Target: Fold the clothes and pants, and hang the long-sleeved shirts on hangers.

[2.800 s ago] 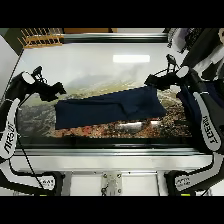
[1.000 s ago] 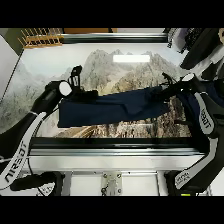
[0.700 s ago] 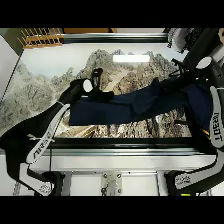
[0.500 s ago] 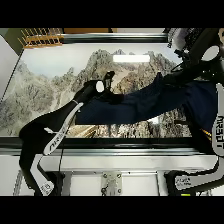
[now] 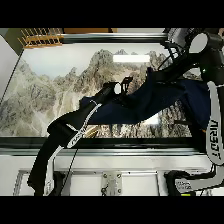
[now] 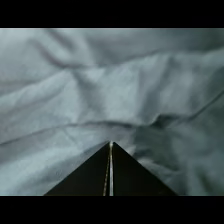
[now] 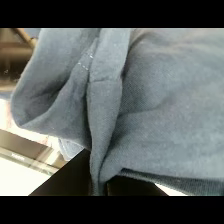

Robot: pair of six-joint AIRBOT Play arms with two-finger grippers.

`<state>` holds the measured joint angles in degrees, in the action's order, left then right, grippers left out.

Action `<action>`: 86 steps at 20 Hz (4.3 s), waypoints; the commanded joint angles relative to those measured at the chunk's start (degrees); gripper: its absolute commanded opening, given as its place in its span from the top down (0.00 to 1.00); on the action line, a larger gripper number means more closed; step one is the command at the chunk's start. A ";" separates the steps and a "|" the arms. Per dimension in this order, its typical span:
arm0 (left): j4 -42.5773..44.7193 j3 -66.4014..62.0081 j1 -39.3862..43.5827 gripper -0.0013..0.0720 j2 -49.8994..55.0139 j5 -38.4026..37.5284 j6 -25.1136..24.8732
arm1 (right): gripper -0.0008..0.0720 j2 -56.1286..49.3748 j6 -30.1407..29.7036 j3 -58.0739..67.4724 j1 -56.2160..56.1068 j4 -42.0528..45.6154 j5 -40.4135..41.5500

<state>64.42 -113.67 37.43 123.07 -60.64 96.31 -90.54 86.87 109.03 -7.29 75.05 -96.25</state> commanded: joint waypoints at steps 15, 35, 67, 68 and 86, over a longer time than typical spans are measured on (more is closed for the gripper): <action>6.54 -2.60 -32.15 0.97 -16.26 -9.97 -2.73 | 0.97 -6.38 15.87 1.09 -20.06 -1.95 15.45; 6.34 7.85 -40.98 0.97 -32.74 -8.11 -4.61 | 0.28 -8.83 -7.08 -9.90 -22.80 -26.01 37.94; 6.03 41.29 -28.61 0.97 -51.52 2.60 -8.90 | 0.97 -11.02 -14.64 -22.56 -2.19 -34.05 37.64; 6.03 41.29 -28.61 0.97 -51.52 2.58 -8.90 | 0.97 -8.94 -10.99 -19.63 1.09 -29.00 36.74; 5.95 41.31 -28.59 0.97 -51.52 1.70 -8.85 | 0.97 12.72 6.84 -9.22 49.16 6.86 21.90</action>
<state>70.32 -72.38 8.82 71.55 -58.92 87.46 -80.40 87.66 101.03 39.77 66.74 -68.93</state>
